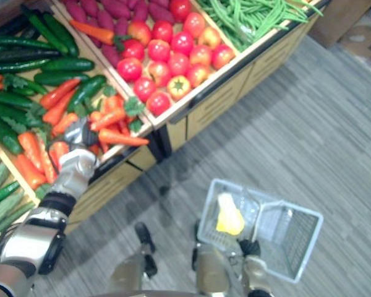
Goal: Pick vegetable in the basket
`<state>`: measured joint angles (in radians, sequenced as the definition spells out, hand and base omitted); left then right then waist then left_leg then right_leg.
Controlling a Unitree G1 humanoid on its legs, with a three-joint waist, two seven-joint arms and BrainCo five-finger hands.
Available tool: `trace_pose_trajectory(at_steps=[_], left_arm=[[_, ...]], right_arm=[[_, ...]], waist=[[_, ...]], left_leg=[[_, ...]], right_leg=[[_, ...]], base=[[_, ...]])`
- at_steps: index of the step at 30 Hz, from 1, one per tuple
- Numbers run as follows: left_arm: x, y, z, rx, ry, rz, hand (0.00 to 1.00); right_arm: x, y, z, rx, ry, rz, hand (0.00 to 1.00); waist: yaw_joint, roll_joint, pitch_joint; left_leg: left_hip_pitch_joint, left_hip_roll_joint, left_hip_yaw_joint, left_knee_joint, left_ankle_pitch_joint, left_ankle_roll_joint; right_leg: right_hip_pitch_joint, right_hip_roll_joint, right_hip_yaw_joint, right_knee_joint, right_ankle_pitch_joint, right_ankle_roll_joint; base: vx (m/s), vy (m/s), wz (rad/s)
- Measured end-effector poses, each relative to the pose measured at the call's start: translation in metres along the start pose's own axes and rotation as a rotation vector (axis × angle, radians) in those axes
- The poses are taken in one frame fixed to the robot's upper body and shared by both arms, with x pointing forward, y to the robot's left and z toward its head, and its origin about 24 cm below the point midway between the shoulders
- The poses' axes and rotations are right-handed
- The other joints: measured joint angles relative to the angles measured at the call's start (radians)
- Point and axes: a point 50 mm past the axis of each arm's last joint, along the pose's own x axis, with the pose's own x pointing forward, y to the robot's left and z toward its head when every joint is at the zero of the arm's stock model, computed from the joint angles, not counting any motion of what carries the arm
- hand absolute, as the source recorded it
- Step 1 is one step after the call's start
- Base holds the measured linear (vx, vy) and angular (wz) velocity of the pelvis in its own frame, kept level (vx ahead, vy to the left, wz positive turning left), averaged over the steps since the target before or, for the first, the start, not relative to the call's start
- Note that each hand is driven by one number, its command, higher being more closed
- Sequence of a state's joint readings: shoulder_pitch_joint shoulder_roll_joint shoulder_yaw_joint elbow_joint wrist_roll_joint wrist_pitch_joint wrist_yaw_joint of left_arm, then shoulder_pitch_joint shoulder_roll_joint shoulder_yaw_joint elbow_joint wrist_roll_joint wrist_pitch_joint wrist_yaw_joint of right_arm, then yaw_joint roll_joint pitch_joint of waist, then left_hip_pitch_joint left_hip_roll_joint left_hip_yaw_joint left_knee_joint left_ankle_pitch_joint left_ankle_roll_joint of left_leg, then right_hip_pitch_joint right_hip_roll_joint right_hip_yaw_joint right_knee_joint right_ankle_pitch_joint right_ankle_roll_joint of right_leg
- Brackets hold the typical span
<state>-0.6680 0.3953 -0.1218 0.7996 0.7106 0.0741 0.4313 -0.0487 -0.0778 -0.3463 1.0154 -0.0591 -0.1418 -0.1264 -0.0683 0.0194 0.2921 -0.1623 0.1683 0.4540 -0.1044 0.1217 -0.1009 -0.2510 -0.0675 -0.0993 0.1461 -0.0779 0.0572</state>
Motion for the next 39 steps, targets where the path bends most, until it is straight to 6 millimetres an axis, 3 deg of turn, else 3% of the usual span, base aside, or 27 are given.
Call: trace_pose_trajectory(at_steps=[9, 18, 24, 29, 35, 39], left_arm=[[-0.005, -0.004, -0.003, 0.002, 0.000, -0.011, 1.00], [-0.012, 0.000, 0.006, -0.022, -0.062, 0.018, 1.00], [-0.018, 0.008, 0.021, -0.054, -0.152, 0.052, 1.00], [-0.029, 0.014, 0.030, -0.070, -0.236, 0.076, 1.00], [-0.047, 0.017, 0.044, -0.077, -0.395, 0.065, 1.00], [-0.057, 0.011, 0.052, -0.066, -0.485, 0.004, 1.00]], right_arm=[[0.000, 0.000, -0.003, -0.002, 0.018, -0.002, 1.00], [-0.001, -0.003, -0.009, -0.007, 0.054, -0.010, 1.00], [-0.004, -0.010, -0.017, 0.008, 0.081, -0.031, 1.00], [-0.007, -0.015, -0.024, 0.005, 0.097, -0.042, 1.00], [-0.005, -0.019, -0.022, -0.013, 0.094, -0.050, 1.00], [0.002, -0.041, -0.005, -0.075, 0.053, -0.089, 1.00]], waist=[[-0.008, 0.001, 0.000], [-0.009, 0.003, -0.001], [-0.006, 0.007, -0.004], [0.018, 0.010, -0.018], [0.028, 0.010, -0.038], [0.037, 0.012, -0.042]], left_leg=[[0.044, -0.001, -0.009, 0.004, 0.002, 0.001], [0.080, -0.001, -0.055, 0.000, 0.006, 0.005], [0.084, -0.008, -0.083, -0.001, 0.014, 0.015], [0.094, -0.014, -0.097, 0.000, 0.014, 0.016], [0.103, -0.020, -0.102, 0.000, 0.010, 0.019], [0.137, -0.024, -0.040, 0.000, 0.005, 0.018]], right_leg=[[0.053, 0.003, -0.012, -0.005, 0.000, 0.000], [0.113, -0.001, -0.048, -0.002, -0.002, -0.001], [0.137, -0.006, -0.083, -0.002, -0.005, -0.005], [0.157, -0.013, -0.097, -0.008, -0.007, -0.003], [0.174, -0.017, -0.093, -0.024, -0.007, 0.000], [0.171, -0.016, -0.027, -0.024, -0.001, 0.007]], base=[[0.03, -0.002, 0.03], [0.00, 0.008, 0.13], [-0.05, 0.013, 0.17], [0.01, 0.014, 0.07], [0.06, 0.013, 0.03], [0.05, 0.015, -0.40]])
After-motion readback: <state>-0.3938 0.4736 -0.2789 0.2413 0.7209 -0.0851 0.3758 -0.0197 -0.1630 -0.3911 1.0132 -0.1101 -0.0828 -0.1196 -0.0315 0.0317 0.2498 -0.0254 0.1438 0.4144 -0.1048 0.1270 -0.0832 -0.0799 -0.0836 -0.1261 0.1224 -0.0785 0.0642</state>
